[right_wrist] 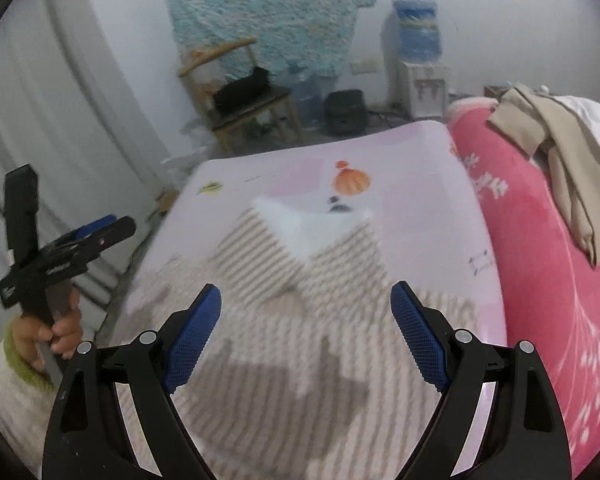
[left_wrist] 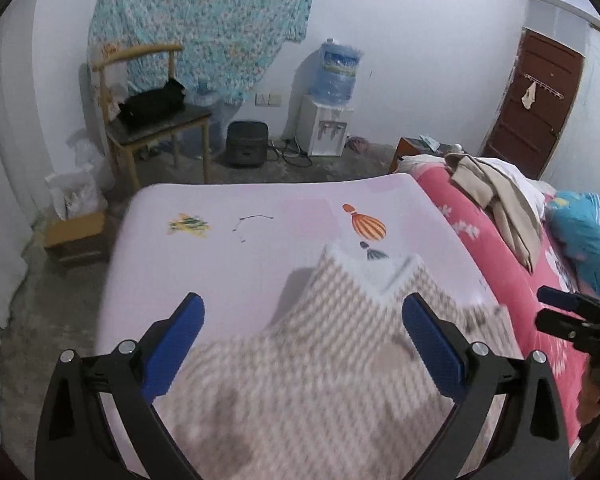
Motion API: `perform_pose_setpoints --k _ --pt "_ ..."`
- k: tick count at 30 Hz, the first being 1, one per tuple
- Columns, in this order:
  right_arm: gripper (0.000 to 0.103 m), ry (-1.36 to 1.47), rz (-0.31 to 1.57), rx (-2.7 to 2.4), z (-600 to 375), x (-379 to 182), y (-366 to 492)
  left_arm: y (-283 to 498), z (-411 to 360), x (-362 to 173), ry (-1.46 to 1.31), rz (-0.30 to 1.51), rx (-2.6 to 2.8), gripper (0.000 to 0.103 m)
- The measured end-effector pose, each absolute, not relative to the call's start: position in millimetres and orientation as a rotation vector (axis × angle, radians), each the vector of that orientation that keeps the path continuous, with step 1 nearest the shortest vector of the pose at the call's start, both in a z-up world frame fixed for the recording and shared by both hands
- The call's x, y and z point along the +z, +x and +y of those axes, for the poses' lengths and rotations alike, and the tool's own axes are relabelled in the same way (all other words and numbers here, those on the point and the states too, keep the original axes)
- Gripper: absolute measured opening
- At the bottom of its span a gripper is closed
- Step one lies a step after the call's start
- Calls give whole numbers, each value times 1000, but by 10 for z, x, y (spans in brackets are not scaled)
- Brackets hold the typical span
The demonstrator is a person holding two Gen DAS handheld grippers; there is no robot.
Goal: Fold large clothes
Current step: 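Move both tools to the coat collar and grasp its white edge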
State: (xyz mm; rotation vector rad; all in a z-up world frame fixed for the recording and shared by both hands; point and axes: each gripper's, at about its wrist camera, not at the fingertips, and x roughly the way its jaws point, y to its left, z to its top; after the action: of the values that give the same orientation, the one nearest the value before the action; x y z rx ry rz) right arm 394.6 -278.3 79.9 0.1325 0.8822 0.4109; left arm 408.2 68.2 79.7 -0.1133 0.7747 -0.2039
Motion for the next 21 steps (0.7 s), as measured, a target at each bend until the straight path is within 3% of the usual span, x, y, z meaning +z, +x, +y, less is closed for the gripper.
perform_pose_setpoints --k 6,13,19,21 --pt "80 203 1026 387 -2697 372 4699 4845 533 280 -240 930 -193 89" --pt "70 215 1116 328 -2596 -62 5258 5448 481 -209 -395 1062 -180 66" --pt "46 320 1188 327 -2729 -317 5576 5634 386 -404 -458 1115 -204 45" --pt "26 344 1207 337 -2761 -373 5610 5648 366 -421 -473 1111 -215 35"
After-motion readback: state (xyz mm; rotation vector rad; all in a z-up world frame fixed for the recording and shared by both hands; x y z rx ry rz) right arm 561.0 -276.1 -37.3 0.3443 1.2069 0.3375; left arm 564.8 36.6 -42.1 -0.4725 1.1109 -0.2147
